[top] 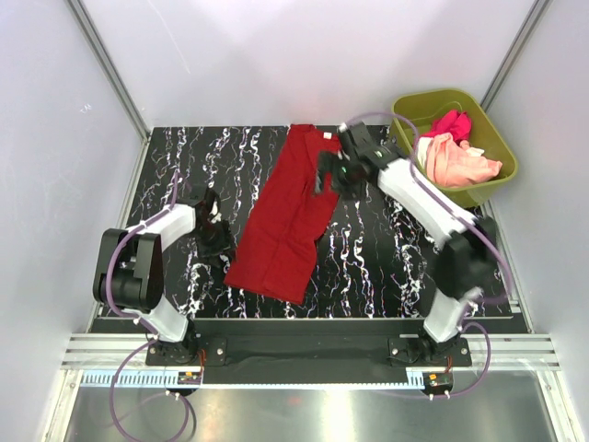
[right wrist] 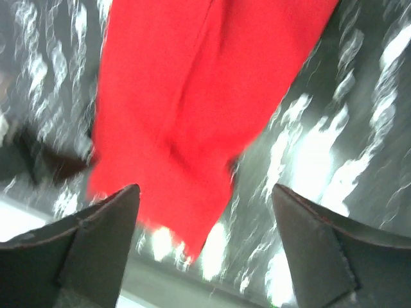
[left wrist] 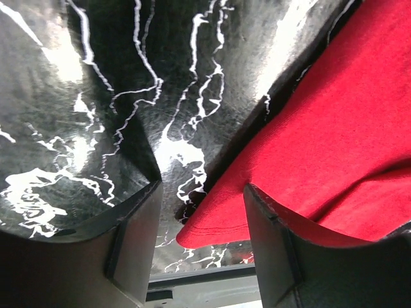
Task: Fold and stack the t-shirts
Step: Fold the tshirt
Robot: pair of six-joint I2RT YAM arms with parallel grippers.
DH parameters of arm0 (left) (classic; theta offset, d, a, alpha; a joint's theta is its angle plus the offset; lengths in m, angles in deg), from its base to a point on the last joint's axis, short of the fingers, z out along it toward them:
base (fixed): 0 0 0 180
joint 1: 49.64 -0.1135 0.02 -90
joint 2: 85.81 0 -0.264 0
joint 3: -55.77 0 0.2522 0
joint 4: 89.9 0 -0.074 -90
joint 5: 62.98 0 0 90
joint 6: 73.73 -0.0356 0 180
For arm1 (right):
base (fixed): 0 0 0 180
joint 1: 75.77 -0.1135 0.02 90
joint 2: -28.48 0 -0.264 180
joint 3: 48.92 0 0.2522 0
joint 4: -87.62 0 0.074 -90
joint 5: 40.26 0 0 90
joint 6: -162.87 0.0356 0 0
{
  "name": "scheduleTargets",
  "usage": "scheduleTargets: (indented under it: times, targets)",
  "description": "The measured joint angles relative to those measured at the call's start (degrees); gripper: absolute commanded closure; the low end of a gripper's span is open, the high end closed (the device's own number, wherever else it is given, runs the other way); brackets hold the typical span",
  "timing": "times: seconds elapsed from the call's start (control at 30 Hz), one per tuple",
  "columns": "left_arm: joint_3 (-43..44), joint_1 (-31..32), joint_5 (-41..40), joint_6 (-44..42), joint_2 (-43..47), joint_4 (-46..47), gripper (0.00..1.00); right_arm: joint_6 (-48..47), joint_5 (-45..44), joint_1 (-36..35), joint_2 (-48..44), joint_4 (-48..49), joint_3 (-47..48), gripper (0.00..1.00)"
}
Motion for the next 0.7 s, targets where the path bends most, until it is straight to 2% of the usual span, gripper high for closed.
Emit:
scheduleTargets:
  times: [0.07, 0.13, 0.3, 0.53, 0.63, 0.7]
  targets:
    - [-0.44, 0.0, 0.74, -0.07, -0.02, 0.61, 0.44, 3.3, 5.05, -0.74, -8.7, 3.21, -12.13, 0.12]
    - [-1.25, 0.0, 2.1, 0.0, -0.02, 1.05, 0.45, 6.03, 8.98, -2.14, -13.35, 4.57, -20.79, 0.13]
    - [-2.29, 0.22, 4.87, 0.44, 0.24, 1.57, 0.49, 10.14, 15.8, -5.79, -13.7, 9.46, -34.84, 0.18]
    - [-4.68, 2.49, 6.45, 1.95, 1.6, 2.69, 0.6, 13.55, 22.36, -9.42, -9.27, 17.99, -41.2, 0.22]
    - [-6.05, 4.24, 7.39, 3.52, 2.27, 3.8, 0.69, 14.88, 24.48, -11.56, -7.23, 22.18, -43.04, 0.3]
    - [-6.88, 5.31, 8.35, 4.72, 2.45, 4.44, 0.71, 15.69, 25.31, -12.72, -5.55, 23.58, -43.67, 0.33]
